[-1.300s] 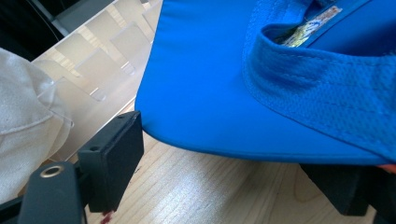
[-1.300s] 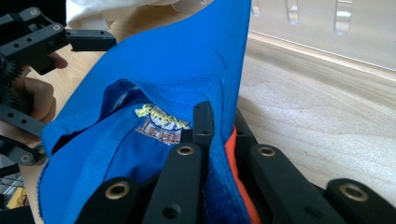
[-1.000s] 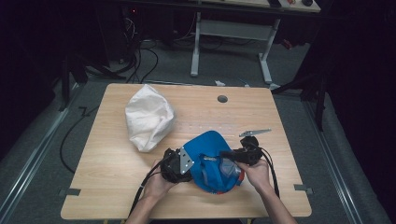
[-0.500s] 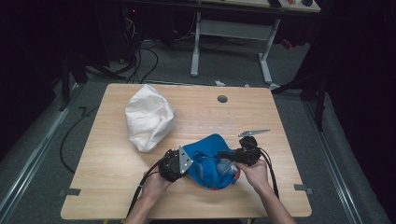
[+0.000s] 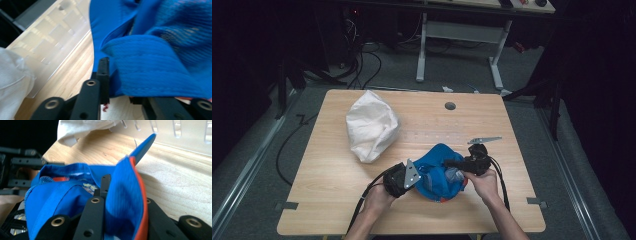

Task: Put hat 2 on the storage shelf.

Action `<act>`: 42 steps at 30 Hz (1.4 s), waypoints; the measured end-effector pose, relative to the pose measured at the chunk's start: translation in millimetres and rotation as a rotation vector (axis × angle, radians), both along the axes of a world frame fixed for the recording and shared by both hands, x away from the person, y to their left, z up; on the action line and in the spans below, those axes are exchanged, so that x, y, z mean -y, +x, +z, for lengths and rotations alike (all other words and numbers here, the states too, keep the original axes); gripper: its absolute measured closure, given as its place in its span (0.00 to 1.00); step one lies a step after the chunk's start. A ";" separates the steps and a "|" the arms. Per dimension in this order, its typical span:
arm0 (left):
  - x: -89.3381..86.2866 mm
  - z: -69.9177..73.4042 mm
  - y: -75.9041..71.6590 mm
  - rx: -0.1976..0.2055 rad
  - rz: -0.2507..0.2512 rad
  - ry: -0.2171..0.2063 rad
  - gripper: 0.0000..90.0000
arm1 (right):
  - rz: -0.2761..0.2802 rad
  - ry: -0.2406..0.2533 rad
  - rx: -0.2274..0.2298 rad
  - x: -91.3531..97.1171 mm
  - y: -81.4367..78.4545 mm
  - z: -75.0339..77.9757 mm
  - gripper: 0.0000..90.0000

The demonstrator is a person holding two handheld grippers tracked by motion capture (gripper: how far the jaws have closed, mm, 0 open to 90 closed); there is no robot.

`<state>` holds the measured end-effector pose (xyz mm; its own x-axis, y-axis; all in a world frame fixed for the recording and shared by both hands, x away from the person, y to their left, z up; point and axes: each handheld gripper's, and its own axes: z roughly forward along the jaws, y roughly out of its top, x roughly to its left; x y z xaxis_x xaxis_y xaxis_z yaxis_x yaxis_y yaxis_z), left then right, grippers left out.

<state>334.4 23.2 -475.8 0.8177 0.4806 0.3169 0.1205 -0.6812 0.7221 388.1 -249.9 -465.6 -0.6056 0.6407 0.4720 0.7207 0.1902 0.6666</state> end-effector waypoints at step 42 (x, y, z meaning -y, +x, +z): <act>-21.3 26.0 14.3 -0.147 -0.031 -0.222 0.95 | -0.416 -0.276 0.161 53.2 -7.0 -51.1 0.45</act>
<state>348.7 44.5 -449.8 0.8625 0.4991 0.0835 0.2165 -0.5130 0.8306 381.1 -303.1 -516.7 -0.3244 0.9299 0.1736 0.6654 0.0939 0.7405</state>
